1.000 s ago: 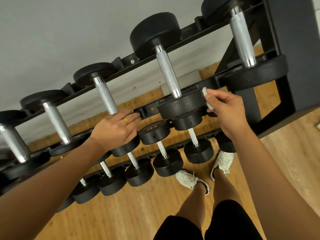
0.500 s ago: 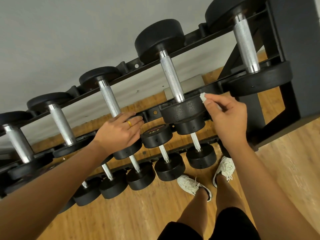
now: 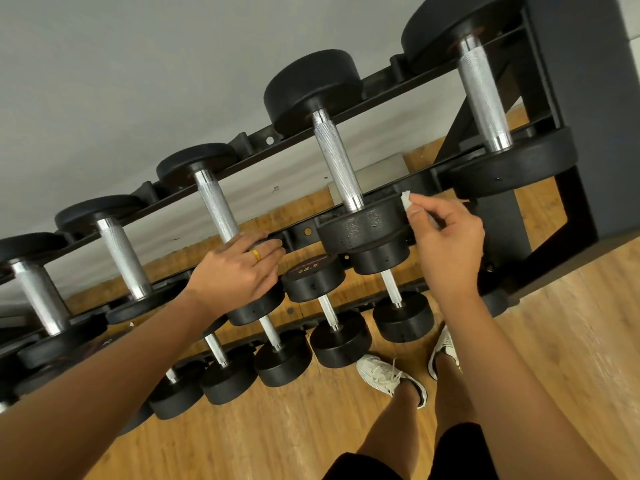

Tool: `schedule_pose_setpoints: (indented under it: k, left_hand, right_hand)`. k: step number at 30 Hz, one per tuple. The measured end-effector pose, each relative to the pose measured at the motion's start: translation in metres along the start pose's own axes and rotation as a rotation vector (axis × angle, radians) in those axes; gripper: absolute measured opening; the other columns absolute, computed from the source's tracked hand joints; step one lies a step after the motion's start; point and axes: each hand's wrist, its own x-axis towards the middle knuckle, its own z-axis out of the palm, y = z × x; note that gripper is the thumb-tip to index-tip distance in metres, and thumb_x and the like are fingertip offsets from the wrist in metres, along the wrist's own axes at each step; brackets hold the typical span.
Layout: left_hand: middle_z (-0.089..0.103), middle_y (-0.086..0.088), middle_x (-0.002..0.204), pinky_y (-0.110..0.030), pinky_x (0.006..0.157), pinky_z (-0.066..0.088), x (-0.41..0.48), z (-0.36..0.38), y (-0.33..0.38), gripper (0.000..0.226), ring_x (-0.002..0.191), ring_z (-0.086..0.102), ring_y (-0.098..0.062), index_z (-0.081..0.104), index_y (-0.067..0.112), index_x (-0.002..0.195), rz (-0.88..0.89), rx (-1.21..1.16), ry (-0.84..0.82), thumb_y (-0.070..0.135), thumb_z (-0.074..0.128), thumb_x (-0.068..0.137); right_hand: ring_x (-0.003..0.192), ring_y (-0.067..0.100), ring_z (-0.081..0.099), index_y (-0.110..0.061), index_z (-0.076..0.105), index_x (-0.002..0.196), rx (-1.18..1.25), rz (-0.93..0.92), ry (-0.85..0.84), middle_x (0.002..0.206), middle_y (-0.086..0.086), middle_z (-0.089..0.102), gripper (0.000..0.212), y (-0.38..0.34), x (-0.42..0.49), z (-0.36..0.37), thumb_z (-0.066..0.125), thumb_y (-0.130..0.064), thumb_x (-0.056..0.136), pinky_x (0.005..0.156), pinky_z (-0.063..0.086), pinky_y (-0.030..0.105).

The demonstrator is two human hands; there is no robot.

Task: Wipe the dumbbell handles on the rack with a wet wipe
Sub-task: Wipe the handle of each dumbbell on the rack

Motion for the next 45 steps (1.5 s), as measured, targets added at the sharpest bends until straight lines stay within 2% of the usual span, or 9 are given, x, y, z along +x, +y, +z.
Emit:
schedule_pose_setpoints:
  k: [5, 9, 16, 21, 26, 31, 35, 40, 45]
  left_hand:
    - [0.075, -0.006, 0.118, -0.04, 0.083, 0.06, 0.001, -0.001, 0.0, 0.028, 0.113, 0.07, -0.028, 0.077, 0.01, 0.116, -0.003, -0.019, 0.021, 0.024, 0.057, 0.103]
    - [0.075, -0.005, 0.118, -0.039, 0.082, 0.059, 0.002, 0.0, 0.002, 0.028, 0.113, 0.07, -0.028, 0.076, 0.01, 0.118, -0.007, -0.008, 0.015, 0.025, 0.056, 0.104]
    - [0.074, -0.006, 0.12, -0.042, 0.083, 0.061, -0.001, 0.003, 0.0, 0.027, 0.113, 0.07, -0.029, 0.076, 0.01, 0.118, -0.007, -0.016, 0.02, 0.025, 0.059, 0.103]
    - [0.074, -0.006, 0.12, -0.04, 0.082, 0.059, -0.001, 0.002, 0.0, 0.027, 0.112, 0.07, -0.028, 0.076, 0.01, 0.118, -0.01, -0.014, 0.013, 0.025, 0.059, 0.103]
    - [0.074, -0.007, 0.119, -0.04, 0.079, 0.059, 0.0, 0.0, 0.0, 0.028, 0.111, 0.07, -0.029, 0.075, 0.009, 0.119, -0.014, -0.026, 0.007, 0.025, 0.058, 0.104]
    - [0.074, -0.007, 0.119, -0.041, 0.08, 0.059, -0.001, 0.001, 0.001, 0.029, 0.111, 0.07, -0.029, 0.075, 0.01, 0.119, -0.016, -0.025, 0.0, 0.025, 0.056, 0.105]
    - [0.074, -0.007, 0.12, -0.042, 0.078, 0.062, -0.001, 0.002, 0.0, 0.029, 0.111, 0.07, -0.03, 0.075, 0.01, 0.119, -0.031, -0.042, 0.0, 0.026, 0.055, 0.105]
    - [0.075, -0.003, 0.119, -0.041, 0.076, 0.061, -0.002, 0.005, 0.0, 0.027, 0.111, 0.07, -0.028, 0.077, 0.014, 0.117, -0.041, -0.035, 0.037, 0.027, 0.058, 0.104]
    - [0.075, -0.002, 0.117, -0.039, 0.077, 0.059, 0.0, 0.002, 0.002, 0.028, 0.111, 0.07, -0.027, 0.077, 0.015, 0.116, -0.045, -0.036, 0.046, 0.028, 0.055, 0.104]
  right_hand:
    - [0.09, -0.008, 0.056, -0.015, 0.074, 0.112, -0.152, -0.198, -0.031, 0.1, -0.01, 0.059, 0.019, -0.016, -0.03, 0.008, 0.067, -0.011, 0.094, 0.08, 0.047, 0.006]
    - [0.093, -0.011, 0.058, -0.013, 0.074, 0.111, -0.1, -0.064, 0.046, 0.106, -0.004, 0.063, 0.019, -0.009, -0.004, 0.003, 0.067, -0.01, 0.094, 0.091, 0.051, 0.012]
    - [0.083, 0.007, 0.059, -0.009, 0.075, 0.11, -0.229, -0.325, -0.039, 0.095, 0.0, 0.064, 0.018, -0.012, -0.022, 0.009, 0.069, -0.008, 0.093, 0.073, 0.05, 0.013]
    - [0.089, 0.0, 0.061, -0.01, 0.075, 0.112, -0.146, -0.157, 0.013, 0.102, 0.001, 0.066, 0.019, -0.006, -0.017, 0.0, 0.067, -0.012, 0.095, 0.079, 0.047, 0.006]
    - [0.086, 0.013, 0.061, -0.009, 0.075, 0.11, -0.232, -0.398, -0.096, 0.095, 0.002, 0.065, 0.018, -0.015, -0.032, 0.014, 0.068, -0.008, 0.093, 0.073, 0.054, 0.025]
    - [0.088, 0.013, 0.061, -0.008, 0.075, 0.109, -0.216, -0.352, 0.039, 0.098, 0.004, 0.065, 0.017, -0.009, -0.017, 0.011, 0.066, -0.011, 0.095, 0.075, 0.056, 0.028]
    - [0.091, 0.018, 0.059, -0.005, 0.075, 0.109, -0.328, -0.604, -0.14, 0.096, 0.009, 0.066, 0.018, 0.0, -0.025, 0.003, 0.066, -0.005, 0.092, 0.082, 0.046, 0.019]
    - [0.094, 0.022, 0.063, -0.006, 0.075, 0.111, -0.386, -0.728, -0.299, 0.101, 0.01, 0.07, 0.02, 0.007, 0.023, -0.029, 0.069, -0.004, 0.092, 0.082, 0.054, 0.033]
    - [0.093, 0.026, 0.062, -0.006, 0.076, 0.109, -0.406, -0.963, -0.563, 0.099, 0.011, 0.071, 0.019, -0.018, 0.039, -0.007, 0.069, -0.008, 0.092, 0.083, 0.051, 0.032]
